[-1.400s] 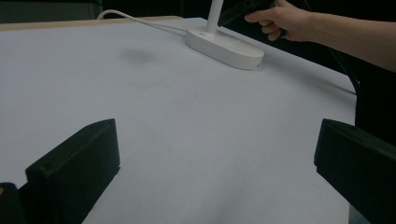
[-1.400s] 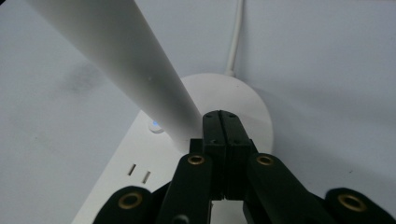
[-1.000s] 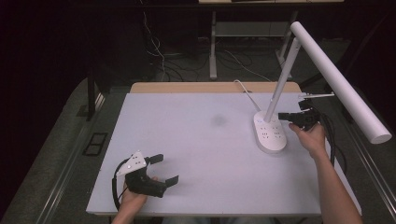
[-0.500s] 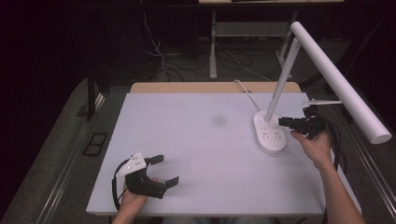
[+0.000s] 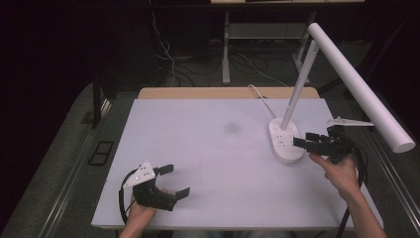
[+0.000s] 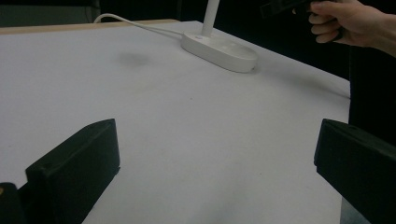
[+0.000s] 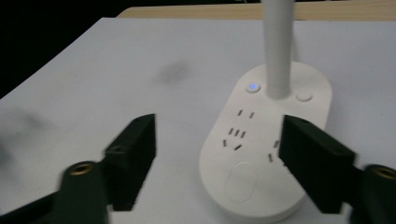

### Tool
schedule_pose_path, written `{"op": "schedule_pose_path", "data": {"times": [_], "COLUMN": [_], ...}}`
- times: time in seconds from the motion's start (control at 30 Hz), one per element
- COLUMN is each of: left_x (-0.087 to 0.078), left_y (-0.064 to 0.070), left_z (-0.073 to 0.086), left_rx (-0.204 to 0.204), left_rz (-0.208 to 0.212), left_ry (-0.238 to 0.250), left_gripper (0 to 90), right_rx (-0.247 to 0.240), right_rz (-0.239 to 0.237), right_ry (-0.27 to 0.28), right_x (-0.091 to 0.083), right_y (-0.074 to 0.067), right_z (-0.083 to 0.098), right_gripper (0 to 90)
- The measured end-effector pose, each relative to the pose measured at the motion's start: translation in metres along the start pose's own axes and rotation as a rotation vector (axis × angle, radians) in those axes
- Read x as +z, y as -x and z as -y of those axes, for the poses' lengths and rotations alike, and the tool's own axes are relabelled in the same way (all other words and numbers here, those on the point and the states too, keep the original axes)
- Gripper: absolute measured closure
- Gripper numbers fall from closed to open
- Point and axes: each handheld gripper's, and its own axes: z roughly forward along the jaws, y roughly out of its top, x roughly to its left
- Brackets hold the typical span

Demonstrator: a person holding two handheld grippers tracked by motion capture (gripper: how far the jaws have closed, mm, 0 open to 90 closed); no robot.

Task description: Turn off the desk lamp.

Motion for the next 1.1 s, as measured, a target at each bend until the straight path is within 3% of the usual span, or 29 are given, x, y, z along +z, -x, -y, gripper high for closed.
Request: {"op": "schedule_pose_path", "data": {"times": [0.07, 0.13, 0.17, 0.33, 0.43, 0.83, 0.97, 1.1], "left_x": [0.0, -0.001, -0.001, -0.001, -0.002, -0.001, -0.001, 0.0], "left_y": [0.0, 0.0, 0.0, -0.002, -0.002, -0.001, -0.002, -0.002], "left_z": [0.0, 0.0, 0.0, 0.0, 0.0, 0.0, 0.0, 0.0], "left_rx": [-0.002, -0.001, -0.002, 0.0, -0.001, 0.005, 0.006, 0.002], "left_rz": [-0.001, -0.002, -0.002, -0.003, -0.01, -0.008, -0.007, -0.008], "left_ry": [0.001, 0.001, 0.001, -0.003, -0.001, -0.005, -0.006, -0.006], "left_gripper": [0.0, 0.0, 0.0, 0.0, 0.0, 0.0, 0.0, 0.0], "right_rx": [-0.017, -0.023, -0.039, -0.044, -0.073, -0.113, -0.121, -0.122], "right_rz": [-0.04, -0.041, -0.028, -0.051, -0.074, -0.124, -0.144, -0.155], "right_ry": [-0.011, -0.008, -0.013, -0.007, -0.01, -0.026, -0.044, -0.028], "right_x": [-0.005, -0.007, -0.009, -0.014, -0.015, -0.009, -0.007, -0.006], "right_y": [-0.007, -0.01, -0.017, -0.028, -0.037, -0.054, -0.057, -0.056], "right_z": [0.004, 0.006, 0.01, 0.019, 0.031, 0.065, 0.073, 0.081], "right_gripper": [11.2, 10.4, 0.6, 0.6, 0.6, 0.7, 0.7, 0.7]}}
